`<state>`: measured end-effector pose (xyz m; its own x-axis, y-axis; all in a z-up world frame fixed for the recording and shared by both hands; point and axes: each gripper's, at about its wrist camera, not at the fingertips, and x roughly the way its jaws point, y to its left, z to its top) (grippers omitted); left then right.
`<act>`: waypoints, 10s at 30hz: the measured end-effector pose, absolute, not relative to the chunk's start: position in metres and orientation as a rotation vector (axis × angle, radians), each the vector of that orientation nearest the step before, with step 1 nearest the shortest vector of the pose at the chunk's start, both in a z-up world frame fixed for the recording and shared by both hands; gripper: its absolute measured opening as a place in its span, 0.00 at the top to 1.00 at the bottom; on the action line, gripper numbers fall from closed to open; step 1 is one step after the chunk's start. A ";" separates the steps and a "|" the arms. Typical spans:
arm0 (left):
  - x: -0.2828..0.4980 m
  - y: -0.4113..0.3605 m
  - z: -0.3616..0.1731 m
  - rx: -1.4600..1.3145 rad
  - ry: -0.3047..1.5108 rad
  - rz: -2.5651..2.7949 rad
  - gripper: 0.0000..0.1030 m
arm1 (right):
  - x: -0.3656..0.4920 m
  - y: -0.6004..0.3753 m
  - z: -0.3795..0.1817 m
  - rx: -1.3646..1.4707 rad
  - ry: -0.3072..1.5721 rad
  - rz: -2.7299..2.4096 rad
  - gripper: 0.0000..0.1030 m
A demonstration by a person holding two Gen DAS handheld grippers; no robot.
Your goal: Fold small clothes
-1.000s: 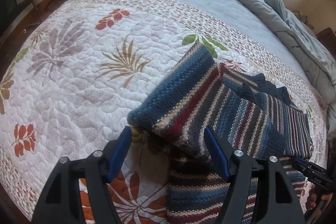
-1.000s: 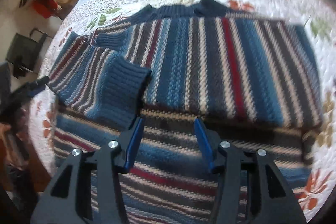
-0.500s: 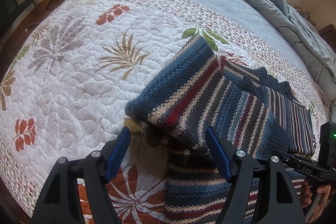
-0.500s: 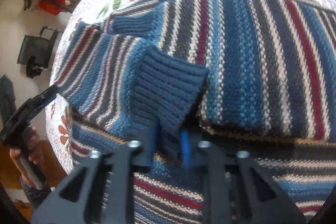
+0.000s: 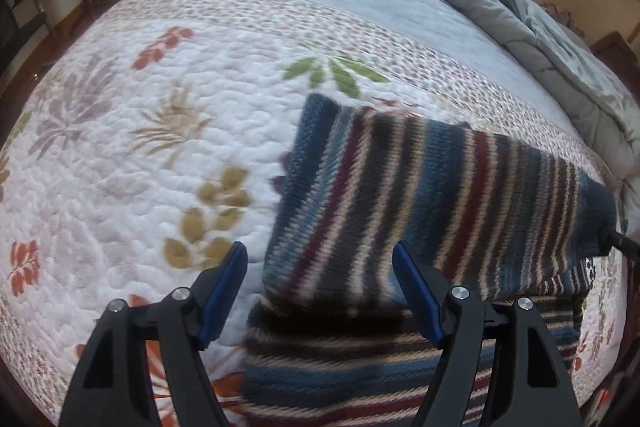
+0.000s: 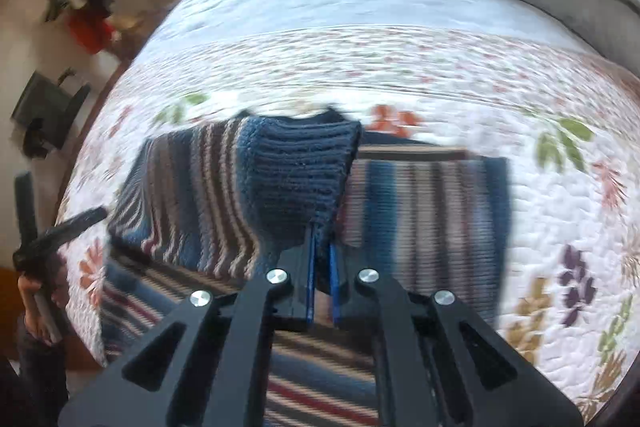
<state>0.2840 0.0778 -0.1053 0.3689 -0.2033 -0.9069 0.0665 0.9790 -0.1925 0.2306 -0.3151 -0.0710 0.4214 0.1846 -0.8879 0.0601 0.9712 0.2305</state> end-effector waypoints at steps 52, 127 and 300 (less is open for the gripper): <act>0.349 0.041 -0.168 -0.028 1.163 0.034 0.19 | 0.236 -0.354 -0.140 0.497 1.183 0.113 0.94; 0.279 -0.056 -0.111 -0.088 1.139 -0.459 0.23 | 0.118 -0.318 -0.119 0.424 1.155 0.144 0.64; 0.377 0.013 -0.143 -0.015 1.256 -0.252 0.82 | 0.307 -0.380 -0.134 0.366 1.206 -0.026 0.86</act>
<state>0.3772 0.0126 -0.1427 0.2853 -0.1967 -0.9380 0.1801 0.9723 -0.1491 0.3069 -0.3799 -0.1339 0.3635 0.1736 -0.9153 0.2125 0.9411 0.2629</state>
